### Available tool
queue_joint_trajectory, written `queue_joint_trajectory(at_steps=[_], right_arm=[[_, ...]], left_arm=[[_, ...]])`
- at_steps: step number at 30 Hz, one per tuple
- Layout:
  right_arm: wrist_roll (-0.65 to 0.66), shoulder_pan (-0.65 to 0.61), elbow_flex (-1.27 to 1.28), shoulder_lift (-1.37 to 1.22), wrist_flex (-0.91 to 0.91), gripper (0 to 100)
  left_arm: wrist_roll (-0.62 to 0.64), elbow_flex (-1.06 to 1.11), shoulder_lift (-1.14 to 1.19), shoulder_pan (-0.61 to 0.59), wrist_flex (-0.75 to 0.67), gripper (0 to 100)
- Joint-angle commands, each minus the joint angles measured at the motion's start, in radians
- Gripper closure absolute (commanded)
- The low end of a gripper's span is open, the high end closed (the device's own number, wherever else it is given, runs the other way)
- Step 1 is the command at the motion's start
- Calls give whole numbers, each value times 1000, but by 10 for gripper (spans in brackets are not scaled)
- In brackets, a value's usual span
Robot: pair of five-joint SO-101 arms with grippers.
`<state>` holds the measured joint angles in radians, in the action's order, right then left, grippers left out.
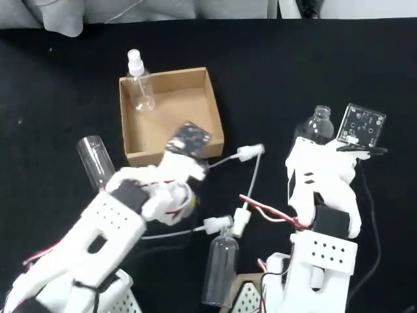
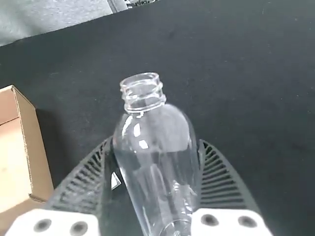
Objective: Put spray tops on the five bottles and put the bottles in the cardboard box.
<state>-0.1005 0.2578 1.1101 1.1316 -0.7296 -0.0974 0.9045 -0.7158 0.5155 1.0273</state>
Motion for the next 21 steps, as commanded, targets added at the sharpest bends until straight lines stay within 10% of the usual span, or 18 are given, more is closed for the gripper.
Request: queue_joint_trajectory(at_steps=[1,21], right_arm=[[-11,29,-7,27,29,897],[-11,133,76,27,190,899]], left_arm=[[-9,-143,123,76,35,820],[-81,-278,405,222,35,823]])
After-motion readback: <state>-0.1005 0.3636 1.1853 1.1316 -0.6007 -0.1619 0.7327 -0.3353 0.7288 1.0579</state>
